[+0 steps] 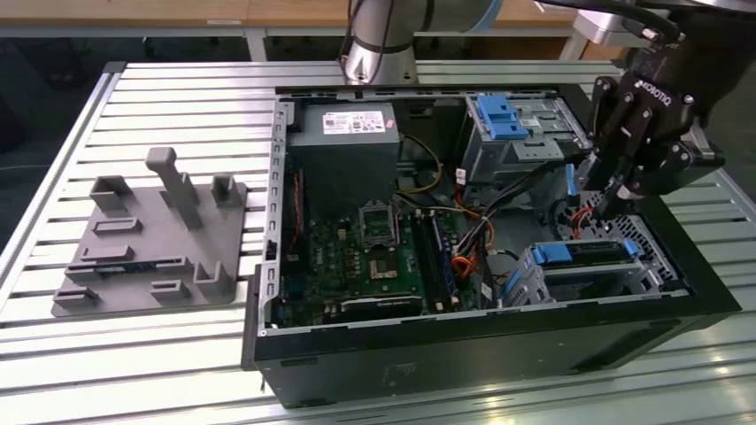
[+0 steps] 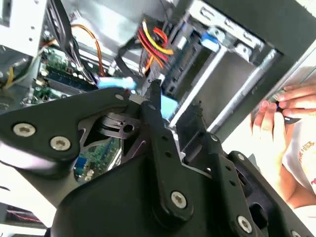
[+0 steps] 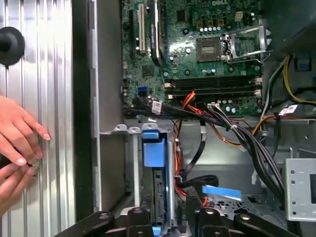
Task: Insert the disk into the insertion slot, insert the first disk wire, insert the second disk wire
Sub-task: 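Insert the first disk wire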
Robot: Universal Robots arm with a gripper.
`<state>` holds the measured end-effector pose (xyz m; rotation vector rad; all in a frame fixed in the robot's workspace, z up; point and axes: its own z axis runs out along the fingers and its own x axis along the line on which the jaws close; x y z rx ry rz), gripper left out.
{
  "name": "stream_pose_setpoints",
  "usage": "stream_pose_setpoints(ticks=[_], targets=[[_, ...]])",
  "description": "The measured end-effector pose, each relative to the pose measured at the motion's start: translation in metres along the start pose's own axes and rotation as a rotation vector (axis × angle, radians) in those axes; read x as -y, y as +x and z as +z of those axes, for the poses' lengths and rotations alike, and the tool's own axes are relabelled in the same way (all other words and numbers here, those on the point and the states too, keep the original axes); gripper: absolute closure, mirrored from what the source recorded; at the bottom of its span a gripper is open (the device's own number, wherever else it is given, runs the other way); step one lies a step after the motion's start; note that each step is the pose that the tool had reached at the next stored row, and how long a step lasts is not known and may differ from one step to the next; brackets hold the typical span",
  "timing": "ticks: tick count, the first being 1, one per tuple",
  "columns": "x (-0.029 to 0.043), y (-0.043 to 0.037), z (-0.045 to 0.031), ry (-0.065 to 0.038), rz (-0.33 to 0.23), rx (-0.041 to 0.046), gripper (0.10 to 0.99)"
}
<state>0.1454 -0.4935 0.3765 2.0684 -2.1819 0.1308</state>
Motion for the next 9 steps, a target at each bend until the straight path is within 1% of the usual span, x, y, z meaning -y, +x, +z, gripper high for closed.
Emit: stream_pose_setpoints(ticks=[4,6,7,9], targets=[[0.0109,-0.0123,0.0025,0.000,0.000,-0.0051,0.678],[0.0159,-0.0171,0.0048,0.000,0.000,-0.0066,0.678],[0.0174,-0.0186,0.0060,0.000,0.000,-0.0079,0.678],[0.0177,-0.0193,0.0079,0.001,0.001,-0.0146,0.678]])
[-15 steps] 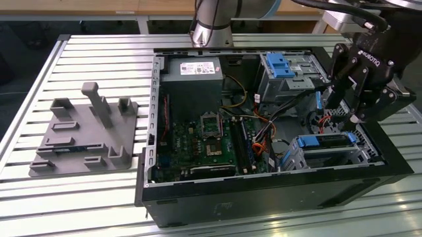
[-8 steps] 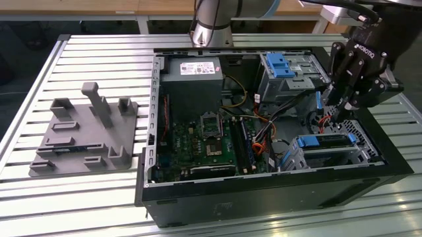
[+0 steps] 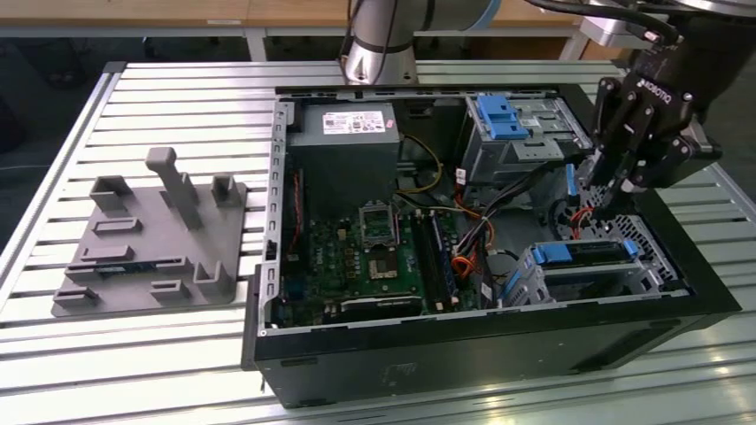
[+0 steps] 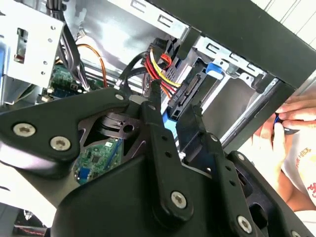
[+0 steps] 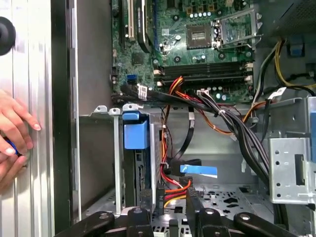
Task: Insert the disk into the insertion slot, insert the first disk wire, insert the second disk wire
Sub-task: 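Insert the first disk wire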
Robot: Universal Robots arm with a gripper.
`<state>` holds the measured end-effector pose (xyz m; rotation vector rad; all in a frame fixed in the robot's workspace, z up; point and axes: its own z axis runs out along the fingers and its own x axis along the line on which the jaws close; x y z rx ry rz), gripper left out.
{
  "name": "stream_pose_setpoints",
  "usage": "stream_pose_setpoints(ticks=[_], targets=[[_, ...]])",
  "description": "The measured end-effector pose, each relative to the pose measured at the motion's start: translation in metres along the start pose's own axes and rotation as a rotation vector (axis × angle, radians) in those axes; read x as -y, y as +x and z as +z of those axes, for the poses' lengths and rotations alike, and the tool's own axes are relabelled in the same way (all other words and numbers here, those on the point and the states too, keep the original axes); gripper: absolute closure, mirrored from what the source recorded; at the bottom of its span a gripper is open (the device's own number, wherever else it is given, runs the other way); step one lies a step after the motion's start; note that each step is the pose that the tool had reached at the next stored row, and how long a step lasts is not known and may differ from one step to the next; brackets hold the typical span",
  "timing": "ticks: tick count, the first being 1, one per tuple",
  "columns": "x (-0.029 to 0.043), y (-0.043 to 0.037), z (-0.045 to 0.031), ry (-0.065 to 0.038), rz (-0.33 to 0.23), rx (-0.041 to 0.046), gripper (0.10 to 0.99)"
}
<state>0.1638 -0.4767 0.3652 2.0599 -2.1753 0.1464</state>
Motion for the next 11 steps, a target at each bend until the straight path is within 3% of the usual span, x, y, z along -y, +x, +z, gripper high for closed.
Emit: stream_pose_setpoints(ticks=[2,8,11], targets=[[0.0001,-0.0004,0.0021,0.001,0.001,-0.0070,0.678],[0.0024,-0.0019,0.0105,0.004,0.002,-0.0176,0.678],[0.0035,-0.0024,0.0132,0.005,0.002,-0.0310,0.678]])
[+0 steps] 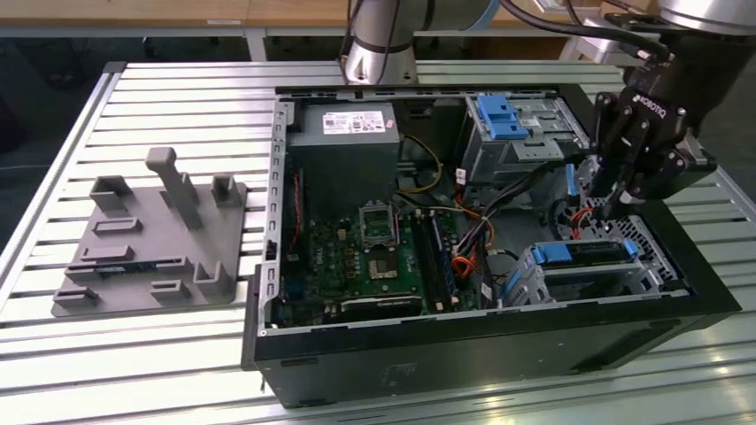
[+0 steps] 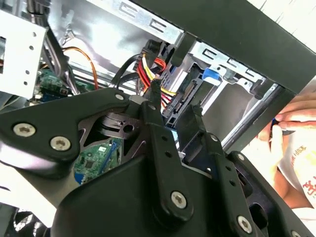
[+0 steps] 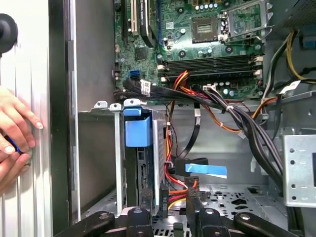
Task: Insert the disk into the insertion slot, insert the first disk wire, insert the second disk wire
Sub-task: 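Insert the first disk wire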
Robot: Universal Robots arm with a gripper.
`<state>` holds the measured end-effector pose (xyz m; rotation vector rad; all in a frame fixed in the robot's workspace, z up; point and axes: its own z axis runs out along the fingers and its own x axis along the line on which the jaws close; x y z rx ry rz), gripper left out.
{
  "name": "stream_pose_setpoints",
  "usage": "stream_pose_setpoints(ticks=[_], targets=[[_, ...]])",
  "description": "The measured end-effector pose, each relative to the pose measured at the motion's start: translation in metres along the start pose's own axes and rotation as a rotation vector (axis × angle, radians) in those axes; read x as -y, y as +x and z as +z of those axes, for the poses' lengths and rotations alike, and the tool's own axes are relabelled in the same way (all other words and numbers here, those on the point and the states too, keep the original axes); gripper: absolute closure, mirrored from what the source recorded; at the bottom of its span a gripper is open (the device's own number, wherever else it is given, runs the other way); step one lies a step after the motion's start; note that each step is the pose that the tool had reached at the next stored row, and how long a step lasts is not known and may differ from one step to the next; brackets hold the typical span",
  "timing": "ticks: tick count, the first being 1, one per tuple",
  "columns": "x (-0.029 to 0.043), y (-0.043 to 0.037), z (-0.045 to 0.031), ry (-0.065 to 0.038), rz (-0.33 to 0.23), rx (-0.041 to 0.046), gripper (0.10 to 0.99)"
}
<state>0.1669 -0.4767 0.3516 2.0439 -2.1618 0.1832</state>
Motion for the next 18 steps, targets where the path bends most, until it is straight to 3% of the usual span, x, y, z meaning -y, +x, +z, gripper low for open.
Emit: stream_pose_setpoints(ticks=[6,18], targets=[[0.0002,-0.0011,0.0046,0.003,0.002,-0.0319,0.678],[0.0001,-0.0037,0.0068,0.003,0.002,-0.0340,0.678]])
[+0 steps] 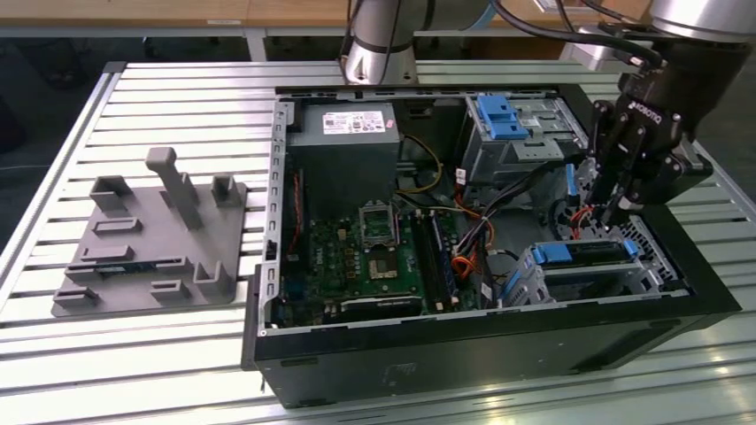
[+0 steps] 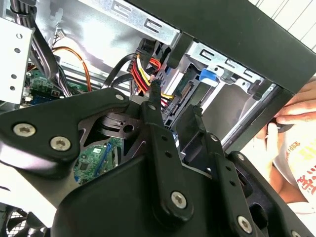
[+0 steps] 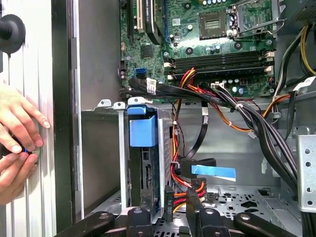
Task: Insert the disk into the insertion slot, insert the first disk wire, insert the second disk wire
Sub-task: 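Insert the first disk wire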
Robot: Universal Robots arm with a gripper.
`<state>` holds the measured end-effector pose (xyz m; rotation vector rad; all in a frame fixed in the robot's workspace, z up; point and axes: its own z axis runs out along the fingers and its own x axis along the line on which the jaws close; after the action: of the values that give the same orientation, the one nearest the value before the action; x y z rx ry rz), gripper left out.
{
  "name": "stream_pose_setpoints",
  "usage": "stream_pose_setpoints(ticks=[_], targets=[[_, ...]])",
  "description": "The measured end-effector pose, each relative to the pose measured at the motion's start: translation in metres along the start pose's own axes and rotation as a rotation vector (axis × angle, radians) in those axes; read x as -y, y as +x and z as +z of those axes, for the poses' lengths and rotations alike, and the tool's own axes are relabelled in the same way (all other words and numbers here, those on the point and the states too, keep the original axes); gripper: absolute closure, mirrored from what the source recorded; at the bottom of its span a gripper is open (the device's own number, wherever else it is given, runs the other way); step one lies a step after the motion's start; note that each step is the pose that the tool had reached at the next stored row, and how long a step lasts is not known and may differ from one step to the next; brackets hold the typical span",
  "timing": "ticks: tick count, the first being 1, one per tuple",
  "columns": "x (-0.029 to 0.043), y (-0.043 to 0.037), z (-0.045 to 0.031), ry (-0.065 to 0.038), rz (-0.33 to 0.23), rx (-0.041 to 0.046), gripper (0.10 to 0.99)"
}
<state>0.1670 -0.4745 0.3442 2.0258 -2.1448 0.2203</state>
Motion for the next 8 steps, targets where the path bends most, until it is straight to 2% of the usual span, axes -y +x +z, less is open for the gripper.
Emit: stream_pose_setpoints(ticks=[3,8], targets=[[0.0000,-0.0017,-0.0004,0.000,0.000,-0.0035,0.678],[0.0012,-0.0036,-0.0008,0.000,0.000,-0.0038,0.678]])
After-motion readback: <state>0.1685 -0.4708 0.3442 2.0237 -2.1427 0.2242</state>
